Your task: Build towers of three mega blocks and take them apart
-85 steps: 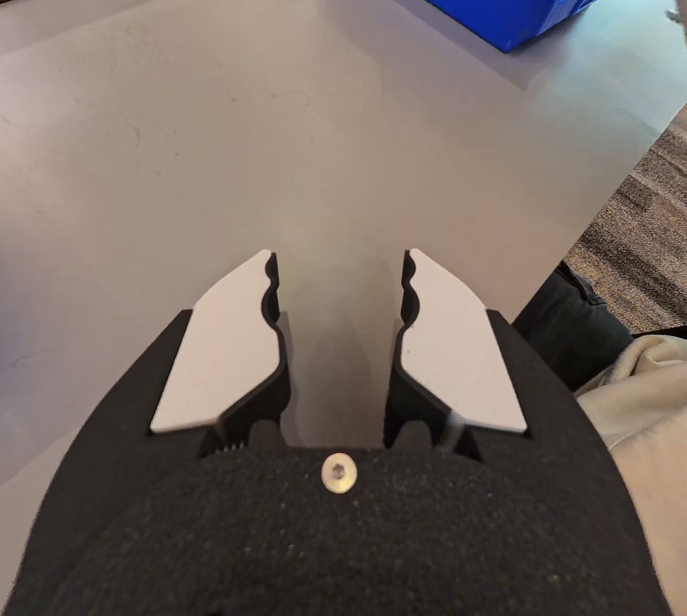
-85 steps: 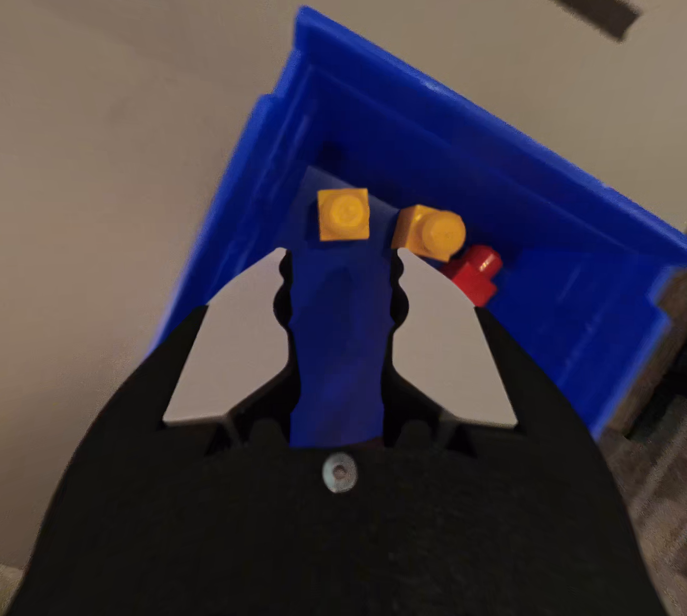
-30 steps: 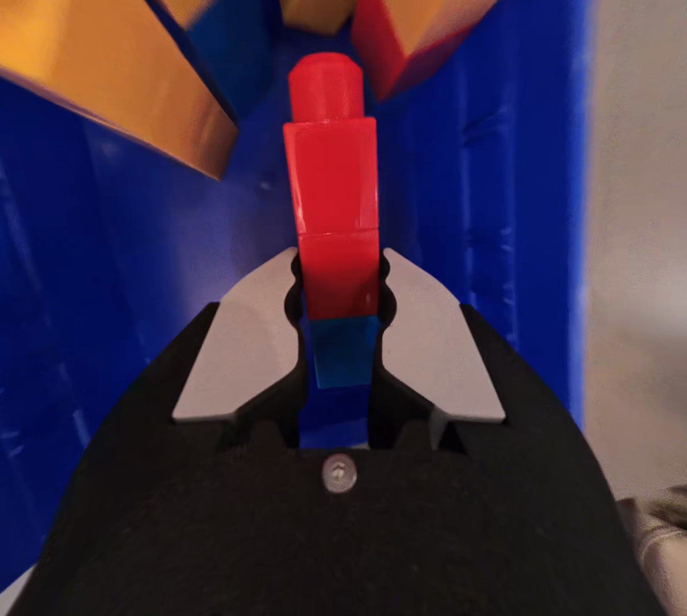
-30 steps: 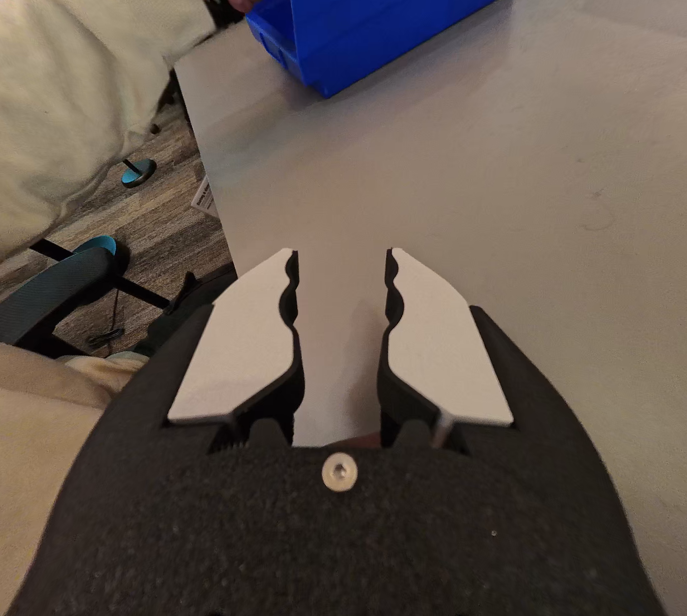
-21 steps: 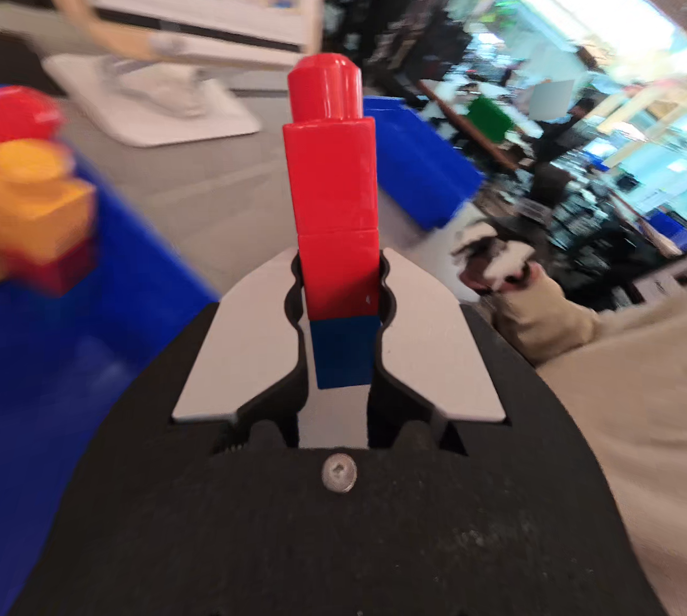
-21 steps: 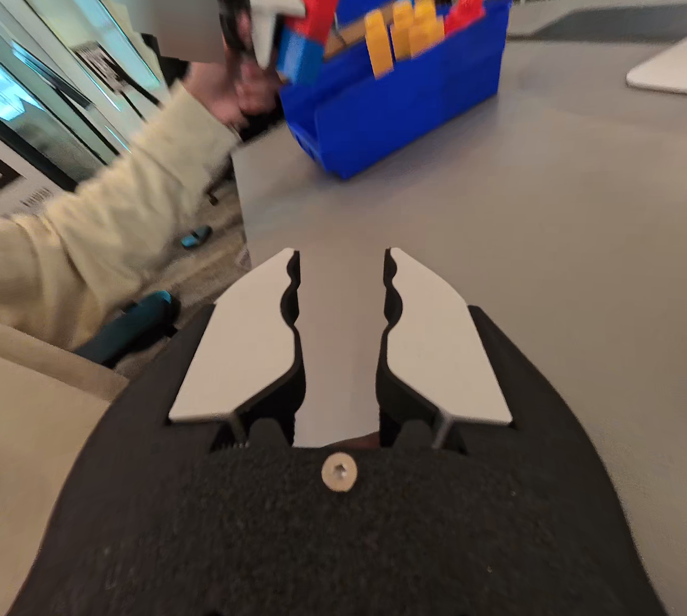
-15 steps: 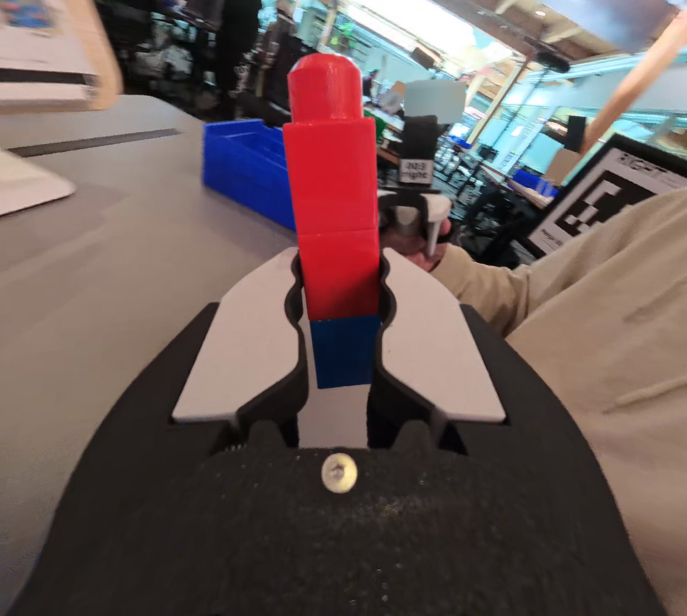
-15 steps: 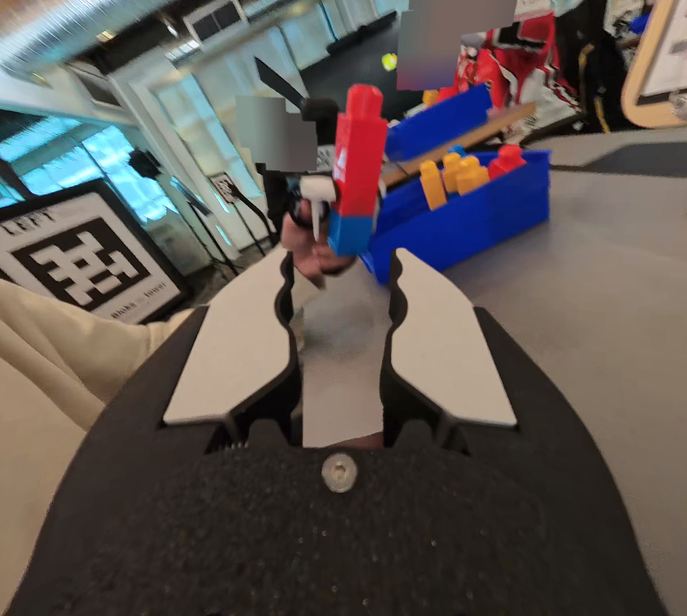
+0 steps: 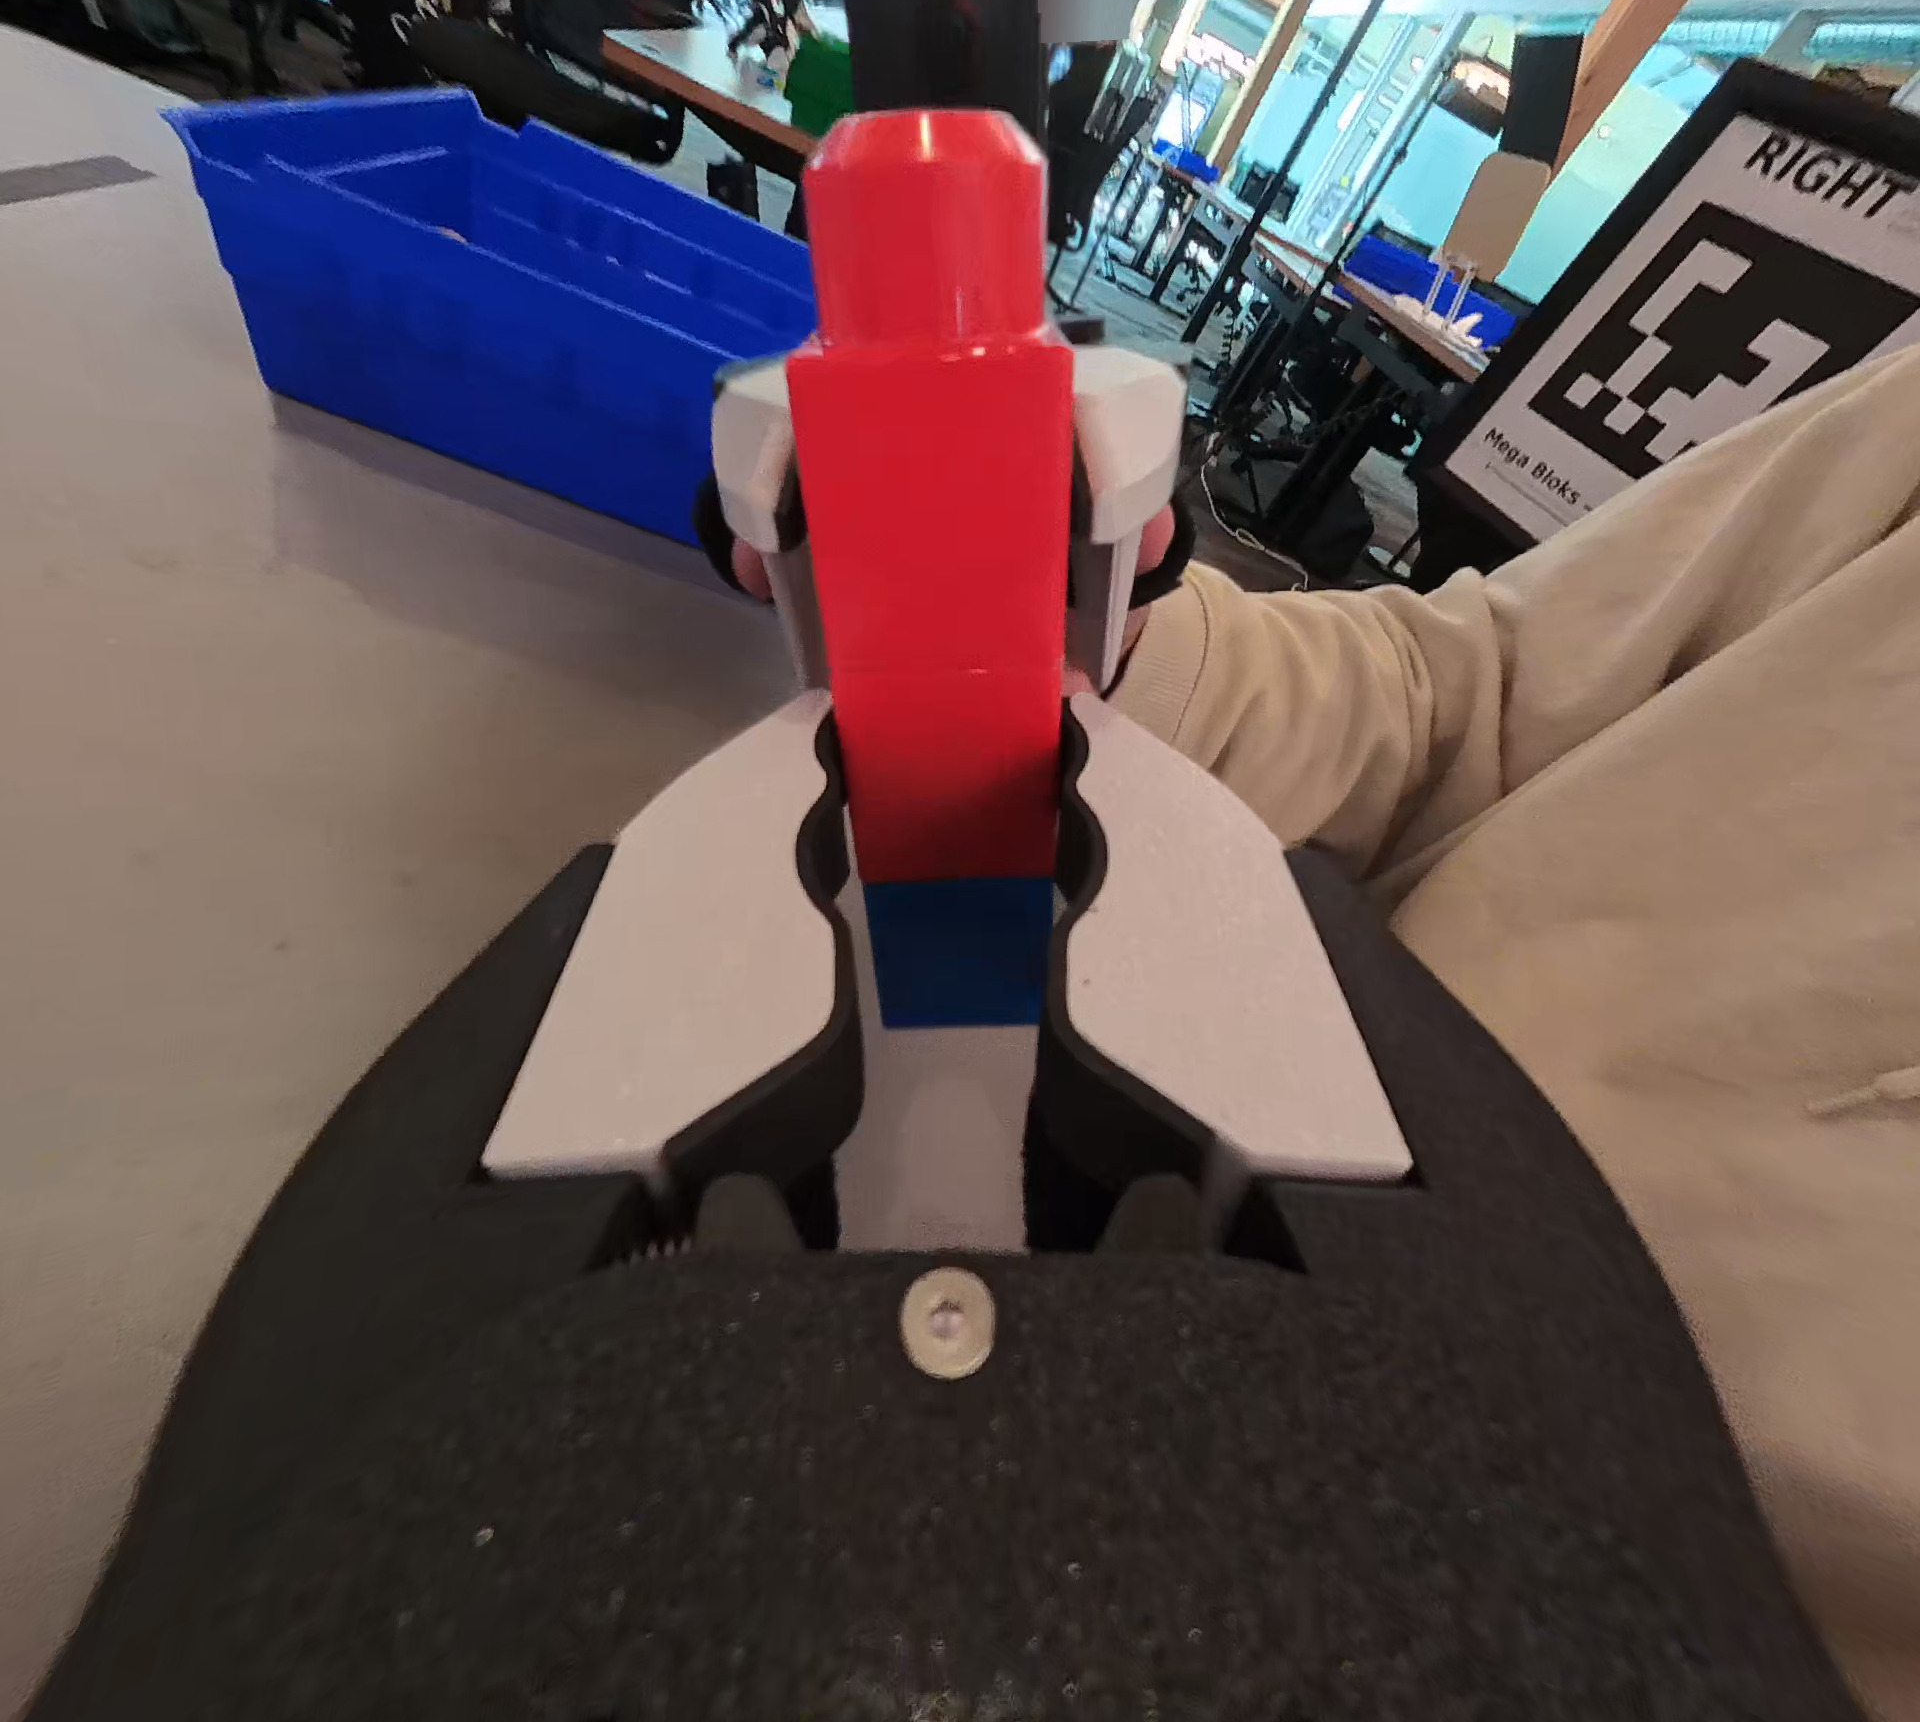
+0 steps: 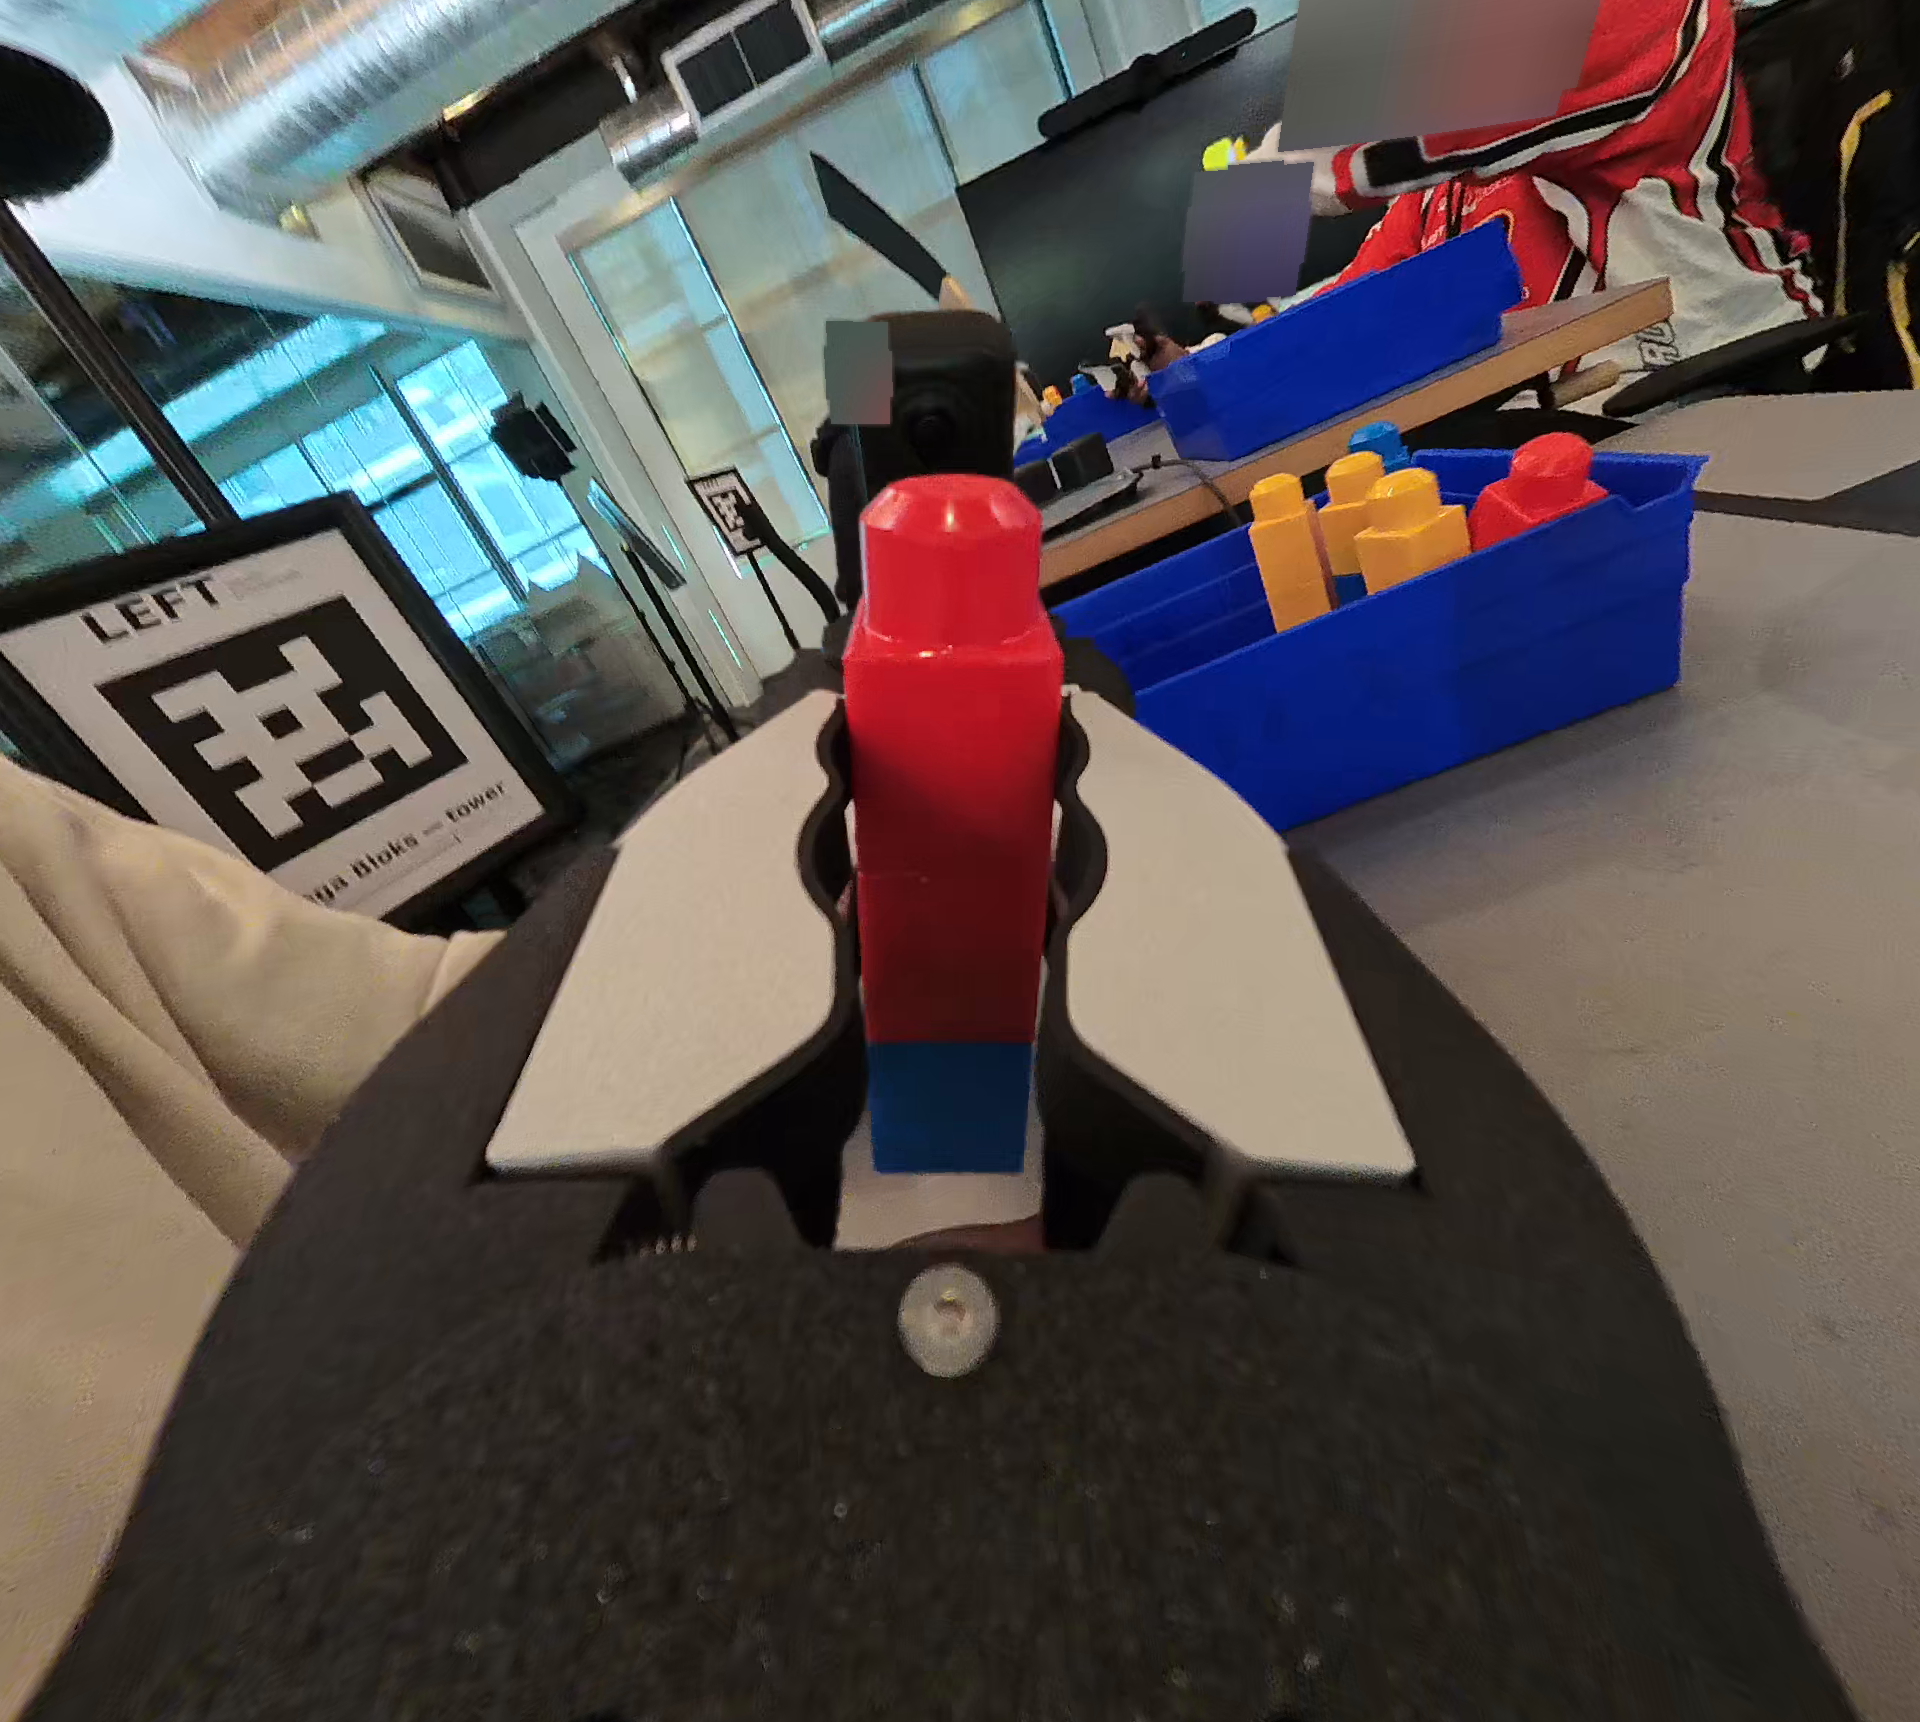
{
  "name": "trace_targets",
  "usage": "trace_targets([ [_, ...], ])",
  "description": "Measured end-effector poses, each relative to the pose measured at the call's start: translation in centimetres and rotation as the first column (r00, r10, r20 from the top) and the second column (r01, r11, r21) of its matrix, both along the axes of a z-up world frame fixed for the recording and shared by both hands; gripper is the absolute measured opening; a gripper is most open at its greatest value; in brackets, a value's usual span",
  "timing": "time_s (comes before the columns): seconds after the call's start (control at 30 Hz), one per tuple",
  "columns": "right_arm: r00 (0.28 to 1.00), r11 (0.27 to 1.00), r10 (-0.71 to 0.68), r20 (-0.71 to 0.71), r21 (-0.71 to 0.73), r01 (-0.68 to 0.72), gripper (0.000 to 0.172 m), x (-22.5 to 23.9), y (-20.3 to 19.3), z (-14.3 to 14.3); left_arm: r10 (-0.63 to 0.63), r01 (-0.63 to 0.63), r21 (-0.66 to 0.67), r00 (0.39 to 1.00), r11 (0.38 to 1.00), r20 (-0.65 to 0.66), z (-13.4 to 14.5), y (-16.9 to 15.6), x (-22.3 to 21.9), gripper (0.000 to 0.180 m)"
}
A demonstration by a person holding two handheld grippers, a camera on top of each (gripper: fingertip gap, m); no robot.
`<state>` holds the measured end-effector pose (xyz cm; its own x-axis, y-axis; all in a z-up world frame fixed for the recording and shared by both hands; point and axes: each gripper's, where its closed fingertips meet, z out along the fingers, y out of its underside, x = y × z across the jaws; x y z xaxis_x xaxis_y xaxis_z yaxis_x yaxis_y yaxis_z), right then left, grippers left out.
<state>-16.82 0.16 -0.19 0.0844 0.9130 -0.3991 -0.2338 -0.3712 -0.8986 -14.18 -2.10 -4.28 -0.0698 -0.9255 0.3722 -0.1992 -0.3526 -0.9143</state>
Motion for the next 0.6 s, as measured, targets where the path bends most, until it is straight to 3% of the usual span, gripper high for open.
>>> trace_targets([
  [0.07, 0.996, 1.000, 0.003, -0.090, 0.001, -0.003, 0.037, 0.5, 0.2, 1.3, -0.050, 0.049, -0.014, 0.998, 0.999, -0.033, -1.0, -0.7, -0.1, 0.036],
  [0.1, 0.983, 1.000, 0.007, -0.184, -0.017, -0.010, 0.036, 1.6, 0.6, 2.8, -0.056, 0.057, 0.002, 0.993, 0.998, -0.100, -2.4, -0.9, 0.0, 0.036],
  [0.17, 0.975, 1.000, -0.012, -0.221, -0.018, 0.009, 0.036, 3.5, 1.9, 4.6, -0.065, 0.069, 0.012, 0.978, 0.998, -0.200, -5.0, -1.7, 0.1, 0.036],
  [0.23, 0.972, 0.999, -0.040, -0.230, 0.007, 0.042, 0.036, 5.4, 2.9, 6.4, -0.066, 0.064, -0.017, 0.985, 0.998, -0.159, -4.9, -2.0, 0.1, 0.036],
  [0.37, 0.986, 0.996, -0.068, -0.154, 0.053, 0.077, 0.036, 7.1, 3.2, 7.6, -0.018, 0.015, -0.039, 0.997, 0.999, -0.077, -3.6, -1.2, -0.5, 0.036],
  [0.47, 0.982, 0.982, -0.187, 0.010, 0.041, 0.187, 0.036, 8.4, 3.1, 5.7, 0.211, -0.213, -0.015, 0.974, 0.977, -0.086, -3.0, 2.2, -1.5, 0.037],
  [0.53, 0.877, 0.915, -0.403, 0.261, 0.091, 0.394, 0.036, 11.7, 3.9, 3.1, 0.472, -0.468, 0.061, 0.867, 0.881, -0.163, -3.3, 5.5, -3.5, 0.037],
  [0.6, 0.648, 0.792, -0.588, 0.484, 0.183, 0.583, 0.036, 18.0, 5.1, 1.5, 0.624, -0.603, 0.165, 0.740, 0.781, -0.251, -3.7, 7.1, -5.7, 0.037],
])
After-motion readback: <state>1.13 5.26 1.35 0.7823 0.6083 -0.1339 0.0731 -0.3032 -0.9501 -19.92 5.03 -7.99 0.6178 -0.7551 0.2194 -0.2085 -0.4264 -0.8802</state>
